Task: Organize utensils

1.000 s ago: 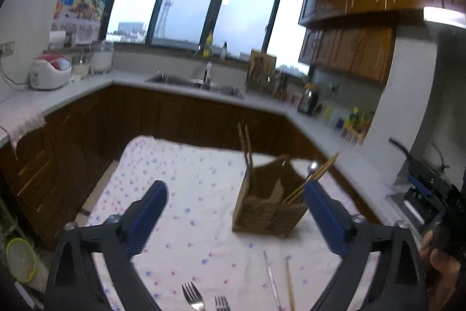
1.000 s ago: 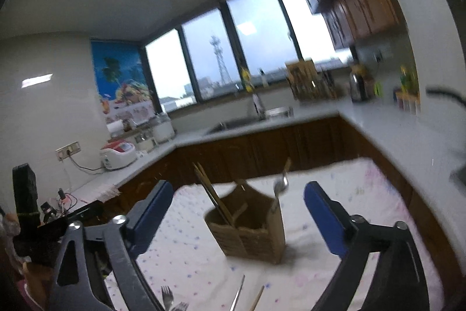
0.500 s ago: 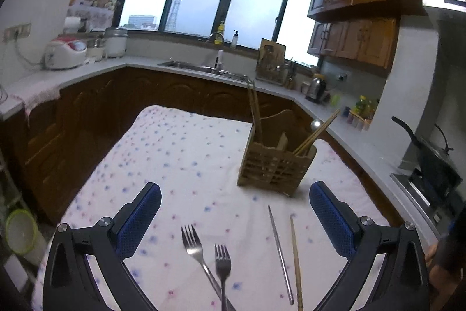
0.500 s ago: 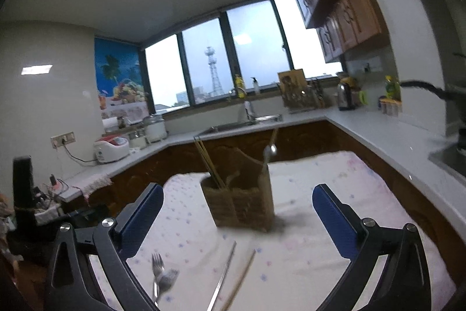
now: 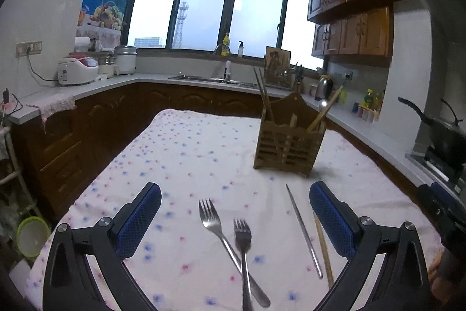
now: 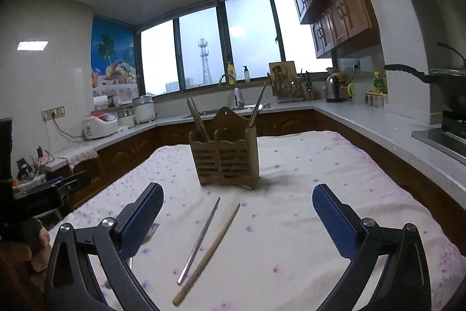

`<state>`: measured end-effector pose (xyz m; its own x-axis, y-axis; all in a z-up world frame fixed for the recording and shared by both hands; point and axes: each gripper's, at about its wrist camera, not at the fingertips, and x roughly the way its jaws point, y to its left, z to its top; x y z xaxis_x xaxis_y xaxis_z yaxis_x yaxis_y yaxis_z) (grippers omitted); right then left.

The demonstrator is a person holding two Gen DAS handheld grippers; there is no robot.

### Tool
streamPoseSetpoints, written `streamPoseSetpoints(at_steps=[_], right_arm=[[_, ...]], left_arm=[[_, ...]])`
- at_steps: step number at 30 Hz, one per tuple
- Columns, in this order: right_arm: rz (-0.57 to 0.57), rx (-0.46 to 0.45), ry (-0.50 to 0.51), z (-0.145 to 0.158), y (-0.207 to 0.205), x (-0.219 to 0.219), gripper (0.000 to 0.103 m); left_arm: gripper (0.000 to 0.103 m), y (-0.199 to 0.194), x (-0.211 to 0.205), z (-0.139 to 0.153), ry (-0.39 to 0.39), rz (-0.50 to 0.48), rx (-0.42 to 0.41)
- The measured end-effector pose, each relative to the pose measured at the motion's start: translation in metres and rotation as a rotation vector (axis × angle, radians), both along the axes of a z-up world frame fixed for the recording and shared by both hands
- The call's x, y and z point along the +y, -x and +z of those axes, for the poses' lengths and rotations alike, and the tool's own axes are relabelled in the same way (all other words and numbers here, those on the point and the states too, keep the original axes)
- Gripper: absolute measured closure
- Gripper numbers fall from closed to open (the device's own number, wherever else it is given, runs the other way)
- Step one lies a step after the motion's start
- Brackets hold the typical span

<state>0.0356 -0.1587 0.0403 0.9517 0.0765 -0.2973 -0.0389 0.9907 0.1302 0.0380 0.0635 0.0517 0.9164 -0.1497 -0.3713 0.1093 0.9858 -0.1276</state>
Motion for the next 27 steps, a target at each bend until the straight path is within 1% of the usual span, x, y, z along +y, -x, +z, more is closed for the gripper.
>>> streamPoseSetpoints(at_steps=[4, 9, 11, 15, 19, 27], right_arm=[[0.0, 0.015, -0.004, -0.008, 0.004, 0.0, 0.0], [0.006, 0.041, 0.012, -0.015, 0.006, 0.005, 0.0], [0.01, 0.045, 0.015, -0.018, 0.008, 0.006, 0.0], [0.006, 0.047, 0.025, -0.023, 0.011, 0.007, 0.0], [0.003, 0.049, 0.021, -0.025, 0.013, 0.007, 0.0], [0.003, 0.055, 0.015, -0.027, 0.015, 0.006, 0.0]], left_arm=[[0.001, 0.007, -0.002, -0.005, -0.02, -0.002, 0.008], [0.001, 0.012, -0.004, -0.002, -0.041, -0.009, 0.019], [0.001, 0.012, -0.004, 0.0, -0.058, 0.0, 0.019], [0.001, 0.014, -0.004, -0.001, -0.063, 0.011, 0.016], [0.001, 0.019, -0.006, -0.002, -0.092, 0.026, 0.005], [0.001, 0.024, -0.009, -0.005, -0.12, 0.018, -0.003]])
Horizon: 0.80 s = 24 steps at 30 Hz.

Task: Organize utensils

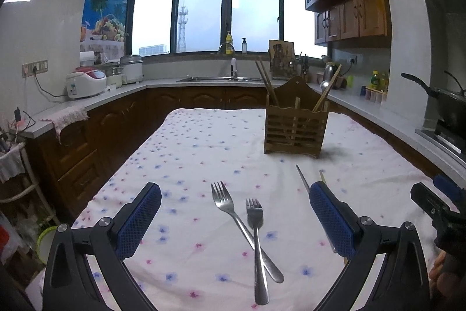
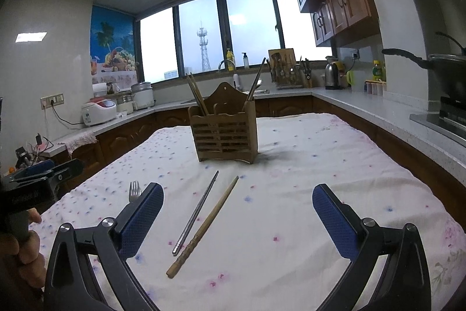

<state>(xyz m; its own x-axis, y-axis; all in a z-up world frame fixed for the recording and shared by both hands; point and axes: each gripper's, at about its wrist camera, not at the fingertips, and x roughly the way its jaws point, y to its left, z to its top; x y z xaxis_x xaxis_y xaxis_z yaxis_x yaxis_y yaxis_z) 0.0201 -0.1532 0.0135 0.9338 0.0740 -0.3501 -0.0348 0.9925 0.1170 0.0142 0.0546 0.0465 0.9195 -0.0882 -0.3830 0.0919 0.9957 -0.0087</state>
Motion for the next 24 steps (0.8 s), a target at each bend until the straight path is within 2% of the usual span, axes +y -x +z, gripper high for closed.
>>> streamPoseSetpoints(at_steps=[24], right_arm=[[-0.001, -0.008, -0.003, -0.0007, 0.0025, 0.0011, 0.0]], left_arm=[[0.001, 0.0, 0.005, -0.0021, -0.002, 0.003, -0.011]])
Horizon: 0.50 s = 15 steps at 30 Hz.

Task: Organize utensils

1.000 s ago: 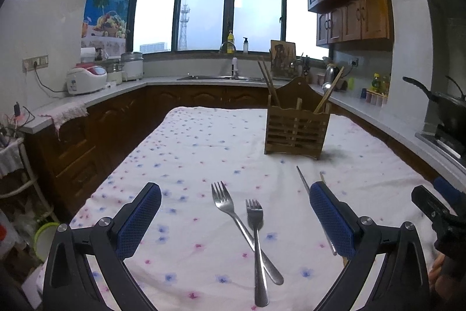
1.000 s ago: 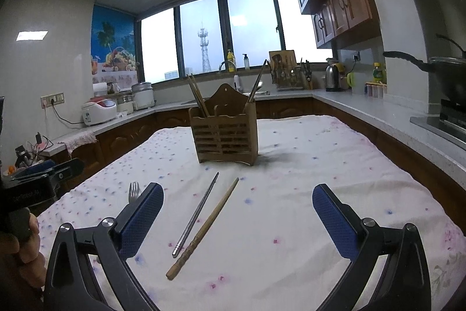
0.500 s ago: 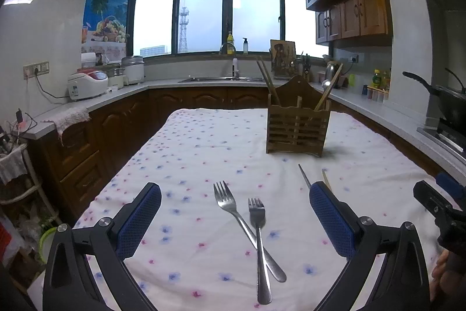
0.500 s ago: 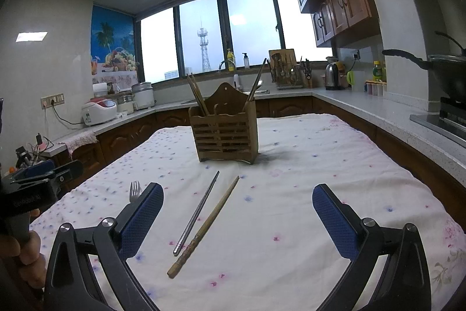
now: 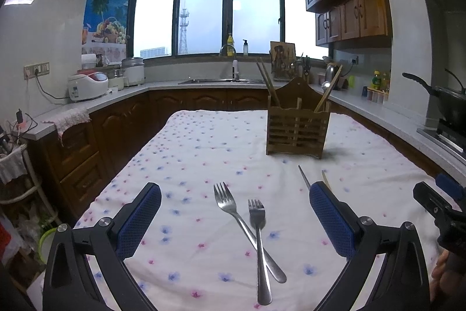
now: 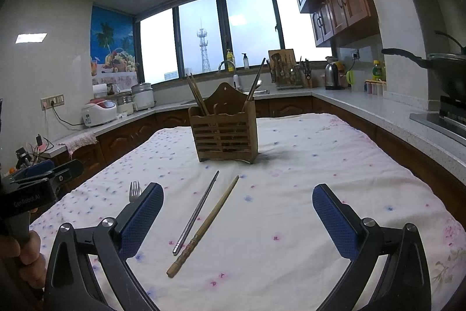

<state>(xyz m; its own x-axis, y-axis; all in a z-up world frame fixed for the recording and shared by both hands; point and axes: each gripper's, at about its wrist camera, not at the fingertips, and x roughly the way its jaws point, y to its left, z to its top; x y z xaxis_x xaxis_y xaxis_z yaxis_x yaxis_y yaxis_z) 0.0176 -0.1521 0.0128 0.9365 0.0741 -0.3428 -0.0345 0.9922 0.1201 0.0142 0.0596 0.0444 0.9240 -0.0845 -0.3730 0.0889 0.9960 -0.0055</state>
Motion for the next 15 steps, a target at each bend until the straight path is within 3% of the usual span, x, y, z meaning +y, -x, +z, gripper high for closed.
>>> streamPoseSetpoints(at_steps=[15], right_arm=[[-0.008, -0.001, -0.012, 0.0017, 0.0014, -0.0004, 0.0]], left_arm=[[0.001, 0.0031, -0.0006, -0.0028, -0.01, 0.003, -0.015]])
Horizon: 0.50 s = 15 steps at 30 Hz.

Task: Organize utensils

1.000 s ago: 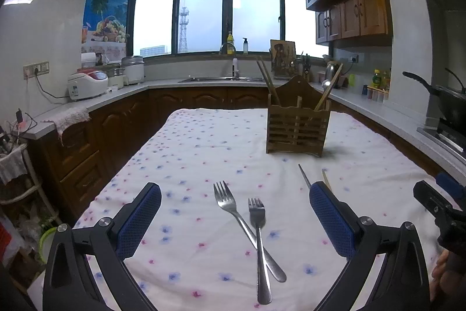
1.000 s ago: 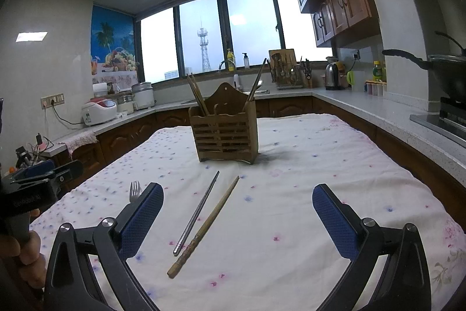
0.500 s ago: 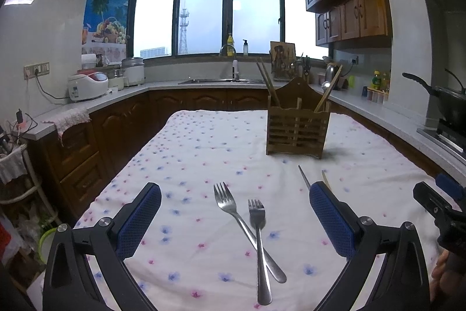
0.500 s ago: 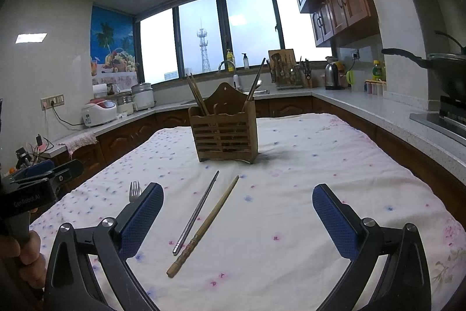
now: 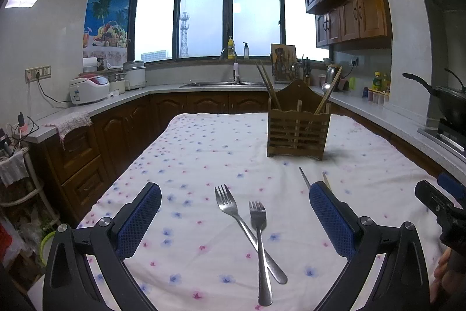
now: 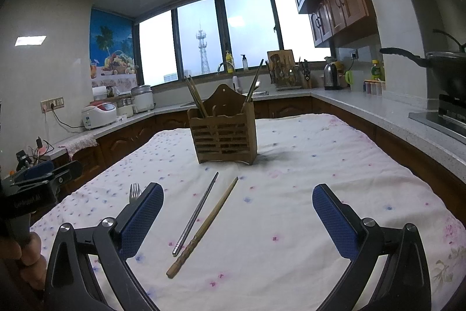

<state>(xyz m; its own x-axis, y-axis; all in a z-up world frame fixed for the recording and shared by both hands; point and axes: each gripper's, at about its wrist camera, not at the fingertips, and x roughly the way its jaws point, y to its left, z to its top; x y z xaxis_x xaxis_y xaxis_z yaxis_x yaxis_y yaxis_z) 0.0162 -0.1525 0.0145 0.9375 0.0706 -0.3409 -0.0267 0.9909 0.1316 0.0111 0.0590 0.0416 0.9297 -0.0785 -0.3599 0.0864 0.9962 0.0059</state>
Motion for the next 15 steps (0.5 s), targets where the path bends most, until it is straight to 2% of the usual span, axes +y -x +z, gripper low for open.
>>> streamPoseSetpoints(at_steps=[15], right_arm=[[-0.004, 0.003, -0.007, -0.0001, 0.0, -0.0012, 0.0]], left_arm=[[0.001, 0.0016, 0.0, -0.0023, -0.004, 0.004, -0.005]])
